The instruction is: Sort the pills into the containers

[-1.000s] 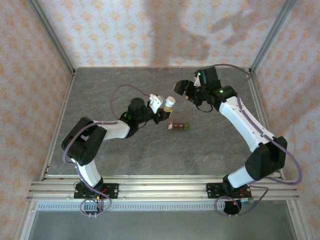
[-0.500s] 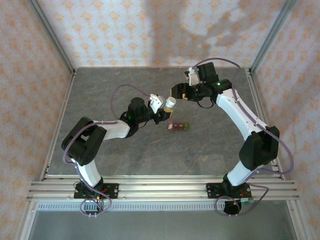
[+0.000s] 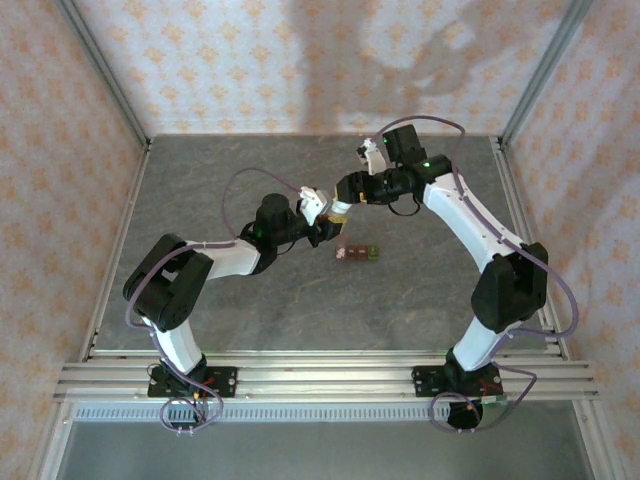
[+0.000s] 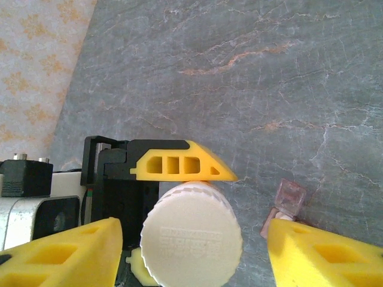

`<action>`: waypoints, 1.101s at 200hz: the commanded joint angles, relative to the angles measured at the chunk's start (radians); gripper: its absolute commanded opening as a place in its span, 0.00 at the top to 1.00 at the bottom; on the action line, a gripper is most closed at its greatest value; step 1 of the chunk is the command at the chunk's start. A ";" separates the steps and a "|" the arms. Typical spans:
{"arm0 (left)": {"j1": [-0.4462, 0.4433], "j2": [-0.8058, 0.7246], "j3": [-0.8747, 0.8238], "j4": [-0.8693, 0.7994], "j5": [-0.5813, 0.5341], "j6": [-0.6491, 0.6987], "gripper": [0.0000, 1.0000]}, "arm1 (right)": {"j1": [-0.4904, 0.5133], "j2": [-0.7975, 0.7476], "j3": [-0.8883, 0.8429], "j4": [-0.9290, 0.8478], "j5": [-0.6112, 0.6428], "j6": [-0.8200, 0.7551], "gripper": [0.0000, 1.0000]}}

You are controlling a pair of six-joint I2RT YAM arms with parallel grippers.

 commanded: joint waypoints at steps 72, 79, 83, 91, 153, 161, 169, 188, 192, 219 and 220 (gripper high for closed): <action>-0.002 -0.033 0.030 0.030 0.023 -0.003 1.00 | 0.030 0.047 0.020 -0.016 0.035 0.033 0.62; -0.003 -0.034 0.030 0.028 0.021 -0.002 1.00 | 0.032 0.048 0.015 -0.007 0.046 0.054 0.65; -0.002 -0.034 0.030 0.028 0.021 -0.003 1.00 | 0.033 0.047 0.008 0.002 0.047 0.069 0.66; -0.003 -0.034 0.030 0.027 0.021 -0.001 1.00 | 0.038 0.046 -0.004 0.019 0.058 0.105 0.68; -0.002 -0.035 0.029 0.016 0.002 0.008 1.00 | 0.122 -0.011 -0.154 0.192 0.285 0.622 0.68; -0.003 -0.036 0.028 0.016 0.001 0.008 1.00 | 0.129 -0.019 -0.164 0.219 0.291 0.660 0.67; -0.002 -0.035 0.028 0.016 -0.001 0.008 1.00 | 0.134 -0.024 -0.160 0.227 0.297 0.686 0.66; -0.002 -0.032 0.027 0.015 -0.002 0.008 1.00 | 0.134 -0.033 -0.129 0.228 0.319 0.710 0.63; -0.002 -0.032 0.028 0.016 -0.001 0.009 1.00 | 0.133 -0.035 -0.115 0.217 0.329 0.706 0.61; -0.003 -0.033 0.028 0.016 -0.004 0.007 1.00 | 0.100 -0.040 -0.032 0.167 0.341 0.689 0.43; -0.003 -0.032 0.028 0.016 -0.003 0.007 1.00 | 0.098 -0.041 -0.030 0.166 0.340 0.689 0.43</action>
